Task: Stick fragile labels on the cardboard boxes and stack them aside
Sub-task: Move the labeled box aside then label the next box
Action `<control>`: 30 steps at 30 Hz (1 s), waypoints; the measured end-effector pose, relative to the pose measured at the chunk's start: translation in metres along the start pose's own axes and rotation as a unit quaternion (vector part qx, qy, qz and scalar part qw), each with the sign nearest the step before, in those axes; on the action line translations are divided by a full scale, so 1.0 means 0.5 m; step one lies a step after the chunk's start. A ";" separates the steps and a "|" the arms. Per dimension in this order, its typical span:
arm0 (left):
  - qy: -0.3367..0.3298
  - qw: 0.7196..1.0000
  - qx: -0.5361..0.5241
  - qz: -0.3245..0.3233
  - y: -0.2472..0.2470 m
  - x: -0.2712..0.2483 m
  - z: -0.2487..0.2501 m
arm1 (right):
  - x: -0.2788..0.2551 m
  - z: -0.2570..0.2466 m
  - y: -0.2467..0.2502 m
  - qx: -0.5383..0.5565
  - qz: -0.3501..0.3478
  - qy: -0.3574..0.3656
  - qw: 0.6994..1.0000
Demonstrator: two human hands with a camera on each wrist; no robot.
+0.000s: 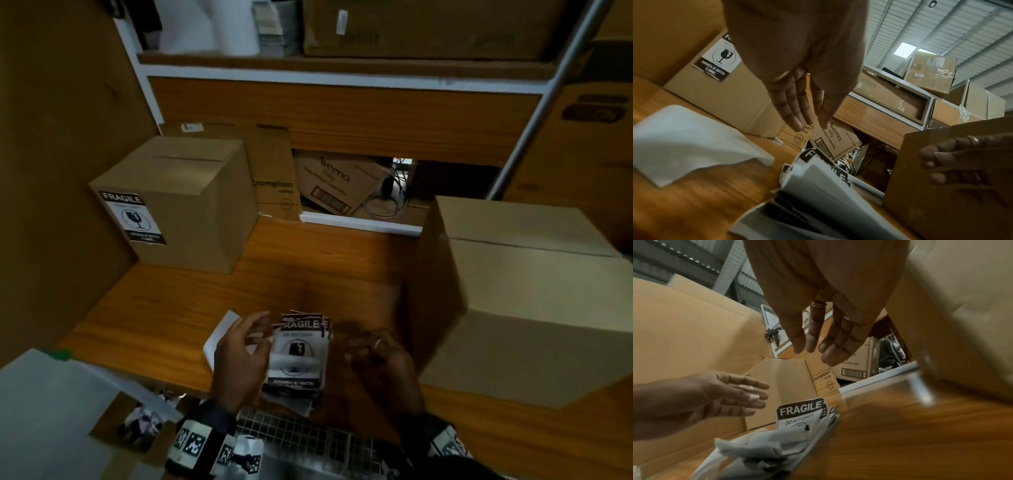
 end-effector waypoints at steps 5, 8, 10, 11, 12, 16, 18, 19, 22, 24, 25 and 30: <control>0.005 0.997 0.023 -0.072 -0.025 0.051 -0.042 | 0.062 -0.013 -0.068 0.002 0.030 -0.008 1.000; -0.031 0.993 0.046 -0.103 -0.051 0.071 -0.055 | 0.075 -0.016 -0.089 0.005 0.022 -0.030 0.999; -0.027 0.992 0.048 -0.116 -0.065 0.080 -0.068 | 0.084 -0.012 -0.095 0.008 0.029 -0.036 0.999; -0.025 0.991 0.051 -0.120 -0.070 0.085 -0.073 | 0.089 -0.010 -0.099 0.010 0.033 -0.031 0.999; -0.025 0.990 0.051 -0.125 -0.074 0.088 -0.077 | 0.092 -0.008 -0.102 0.013 0.035 -0.036 0.999; -0.034 0.990 0.029 -0.131 -0.065 0.087 -0.057 | 0.101 0.000 -0.113 0.046 0.049 -0.069 0.995; -0.046 0.990 0.000 -0.133 -0.054 0.086 -0.040 | 0.105 -0.002 -0.116 0.046 0.038 -0.064 0.996; -0.050 0.989 -0.015 -0.137 -0.049 0.084 -0.029 | 0.105 -0.003 -0.116 0.059 0.040 -0.066 0.995; -0.055 0.985 -0.049 -0.158 -0.041 0.074 0.000 | 0.110 -0.006 -0.116 0.076 0.030 -0.072 0.994; -0.049 0.982 -0.075 -0.167 -0.039 0.068 0.015 | 0.108 -0.010 -0.117 0.061 0.003 -0.067 0.996; -0.042 0.980 -0.093 -0.170 -0.039 0.065 0.021 | 0.105 -0.010 -0.114 0.069 0.000 -0.064 0.996; 0.014 0.964 -0.153 -0.215 -0.040 0.061 0.034 | 0.080 -0.016 -0.084 0.153 0.046 -0.079 0.984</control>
Point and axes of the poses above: each hand's wrist, its own x-axis towards the middle knuckle, its own y-axis out of the back of the hand, z = x × y, the point moved 4 cm from there along x, towards the middle knuckle, and after that the axes turned 2 degrees about z, right-handed, at the moved point
